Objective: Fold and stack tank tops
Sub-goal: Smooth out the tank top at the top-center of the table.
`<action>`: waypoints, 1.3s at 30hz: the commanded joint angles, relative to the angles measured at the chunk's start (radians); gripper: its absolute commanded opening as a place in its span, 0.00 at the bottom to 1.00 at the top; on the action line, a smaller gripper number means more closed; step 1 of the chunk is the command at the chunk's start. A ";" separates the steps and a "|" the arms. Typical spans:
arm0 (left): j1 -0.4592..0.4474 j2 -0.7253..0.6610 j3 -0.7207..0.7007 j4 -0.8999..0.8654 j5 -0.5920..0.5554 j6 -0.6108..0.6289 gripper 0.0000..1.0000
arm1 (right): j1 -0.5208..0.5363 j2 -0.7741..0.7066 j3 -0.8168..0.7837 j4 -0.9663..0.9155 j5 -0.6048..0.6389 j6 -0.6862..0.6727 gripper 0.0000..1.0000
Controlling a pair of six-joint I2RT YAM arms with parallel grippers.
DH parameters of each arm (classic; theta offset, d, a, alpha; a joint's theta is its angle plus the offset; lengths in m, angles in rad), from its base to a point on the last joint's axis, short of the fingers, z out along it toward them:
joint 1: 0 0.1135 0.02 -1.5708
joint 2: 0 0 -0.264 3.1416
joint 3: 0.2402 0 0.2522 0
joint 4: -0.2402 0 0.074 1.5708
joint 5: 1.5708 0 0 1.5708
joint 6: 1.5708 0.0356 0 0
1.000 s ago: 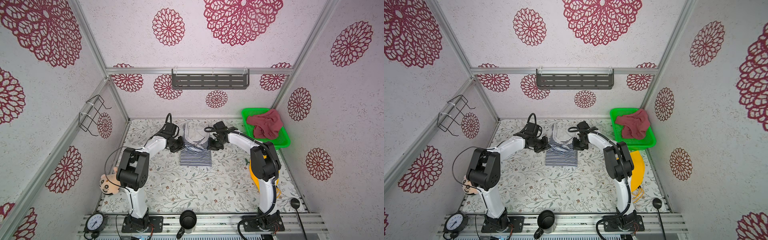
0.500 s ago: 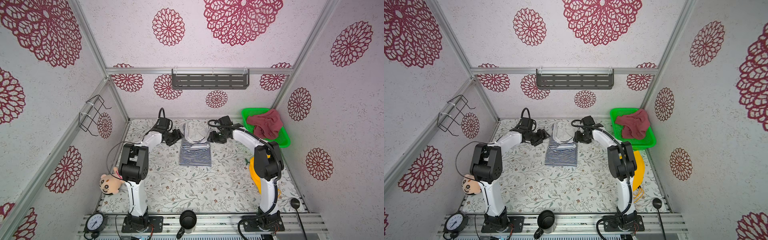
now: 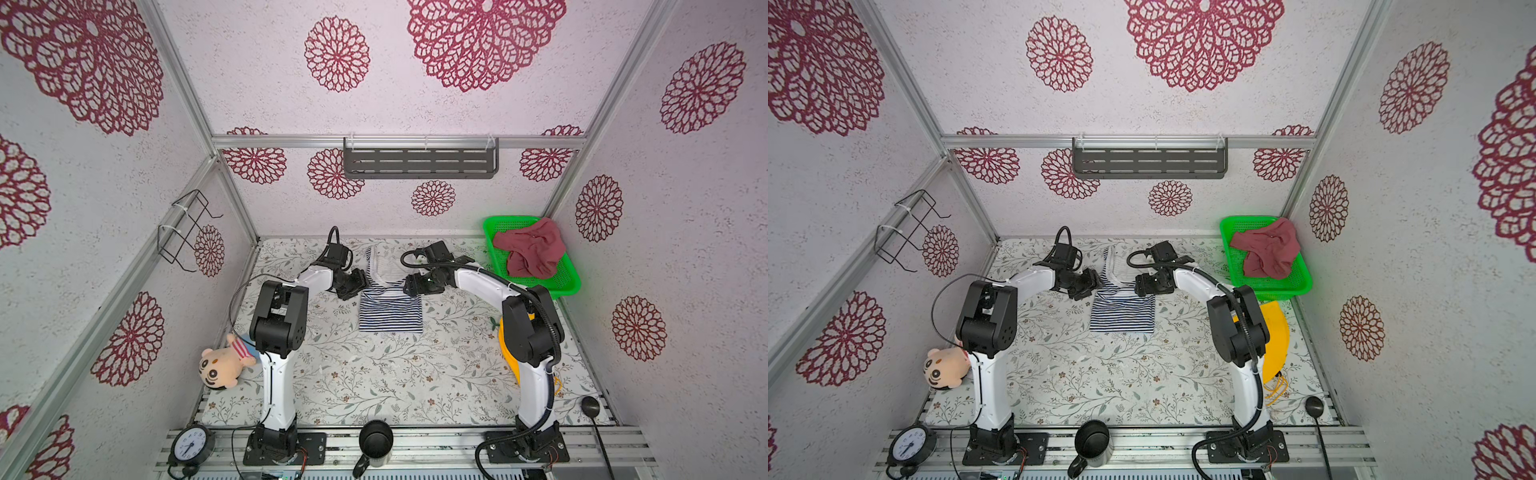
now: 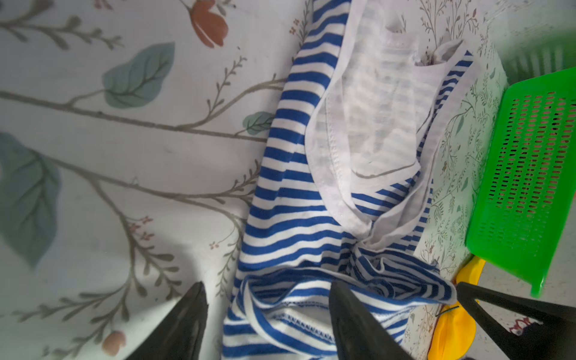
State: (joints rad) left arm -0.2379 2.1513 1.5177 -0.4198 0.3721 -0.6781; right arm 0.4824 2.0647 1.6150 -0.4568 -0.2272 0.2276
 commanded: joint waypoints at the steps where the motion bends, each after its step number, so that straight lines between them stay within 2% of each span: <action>1: -0.004 0.008 0.011 0.002 -0.009 0.029 0.57 | -0.011 0.025 0.016 0.039 0.011 -0.023 0.68; 3: -0.008 0.020 0.023 -0.006 -0.009 0.030 0.51 | -0.010 0.046 0.032 0.036 -0.002 -0.014 0.62; 8: -0.020 0.030 0.029 -0.016 0.005 0.024 0.25 | -0.010 0.070 0.040 0.041 -0.015 -0.010 0.50; 14: -0.020 0.024 0.046 -0.025 0.004 0.023 0.00 | -0.011 0.078 0.075 0.038 -0.001 0.006 0.15; 16: -0.018 0.021 0.058 -0.028 0.004 0.021 0.00 | -0.014 0.080 0.087 0.037 0.006 0.016 0.09; 19: -0.015 0.018 0.070 -0.024 0.002 0.009 0.00 | -0.016 0.084 0.104 0.034 0.017 0.029 0.06; 25: 0.000 0.027 0.060 0.013 -0.010 -0.040 0.00 | -0.041 0.117 0.159 0.001 0.052 0.067 0.06; 33: 0.020 0.061 0.041 0.134 -0.027 -0.135 0.00 | -0.073 0.210 0.281 -0.069 0.050 0.095 0.19; 37: 0.021 0.072 0.045 0.183 -0.024 -0.166 0.00 | -0.092 0.229 0.307 -0.054 0.051 0.113 0.40; 38: 0.022 0.079 0.051 0.185 -0.024 -0.170 0.00 | -0.095 0.233 0.316 -0.052 0.048 0.113 0.43; 39: 0.024 0.087 0.060 0.183 -0.025 -0.174 0.04 | -0.097 0.236 0.327 -0.050 0.047 0.112 0.45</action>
State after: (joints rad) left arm -0.2195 2.2204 1.5692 -0.2924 0.3523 -0.8215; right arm 0.3946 2.3119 1.8912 -0.4976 -0.1917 0.3267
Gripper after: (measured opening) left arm 0.045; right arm 0.440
